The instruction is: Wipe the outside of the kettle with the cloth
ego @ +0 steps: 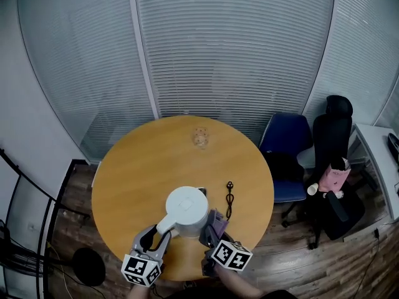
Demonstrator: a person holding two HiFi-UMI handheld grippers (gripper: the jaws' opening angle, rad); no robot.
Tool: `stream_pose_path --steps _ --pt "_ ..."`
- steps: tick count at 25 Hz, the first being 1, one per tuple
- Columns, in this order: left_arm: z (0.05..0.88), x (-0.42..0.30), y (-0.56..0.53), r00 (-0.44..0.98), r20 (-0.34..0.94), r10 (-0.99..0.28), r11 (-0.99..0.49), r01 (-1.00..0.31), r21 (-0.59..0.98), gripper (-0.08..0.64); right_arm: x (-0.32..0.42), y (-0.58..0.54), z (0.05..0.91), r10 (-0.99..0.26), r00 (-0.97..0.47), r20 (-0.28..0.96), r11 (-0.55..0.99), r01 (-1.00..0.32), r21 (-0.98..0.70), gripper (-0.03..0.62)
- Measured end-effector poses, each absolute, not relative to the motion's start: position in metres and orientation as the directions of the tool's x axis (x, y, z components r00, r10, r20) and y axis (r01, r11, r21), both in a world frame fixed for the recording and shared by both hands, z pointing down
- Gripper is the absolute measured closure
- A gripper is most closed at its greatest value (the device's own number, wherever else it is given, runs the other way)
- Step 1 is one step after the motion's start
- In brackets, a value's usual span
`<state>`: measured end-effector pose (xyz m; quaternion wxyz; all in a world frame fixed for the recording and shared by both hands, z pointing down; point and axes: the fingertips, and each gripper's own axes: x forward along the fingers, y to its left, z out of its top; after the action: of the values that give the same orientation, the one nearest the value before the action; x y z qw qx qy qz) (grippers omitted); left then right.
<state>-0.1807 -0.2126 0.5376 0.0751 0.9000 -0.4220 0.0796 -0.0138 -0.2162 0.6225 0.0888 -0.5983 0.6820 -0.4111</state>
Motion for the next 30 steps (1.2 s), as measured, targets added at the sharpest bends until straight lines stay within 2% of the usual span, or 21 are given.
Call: stream_pose_path --steps 9,18,23,30 --pt "0.54 -0.177 -0.207 0.593 0.227 -0.773 -0.595 -0.801 0.069 0.394 -0.008 -0.226 0.711 -0.773 -0.274 0.572 -0.211 -0.74 -0.639 0.491" --pt "0.541 -0.177 -0.196 0.573 0.245 -0.782 -0.575 -0.815 0.073 0.402 -0.013 -0.228 0.734 -0.72 -0.303 0.625 -0.188 -0.781 -0.595 0.491" --pt "0.54 -0.177 -0.197 0.564 0.244 -0.789 -0.566 -0.821 0.069 0.402 -0.005 -0.227 0.691 -0.761 -0.343 0.551 -0.063 -0.805 -0.589 0.491" --pt "0.542 -0.183 -0.199 0.508 0.227 -0.831 -0.504 -0.86 0.079 0.399 0.015 -0.243 0.581 -0.854 -0.414 0.314 0.109 -0.734 -0.671 0.491"
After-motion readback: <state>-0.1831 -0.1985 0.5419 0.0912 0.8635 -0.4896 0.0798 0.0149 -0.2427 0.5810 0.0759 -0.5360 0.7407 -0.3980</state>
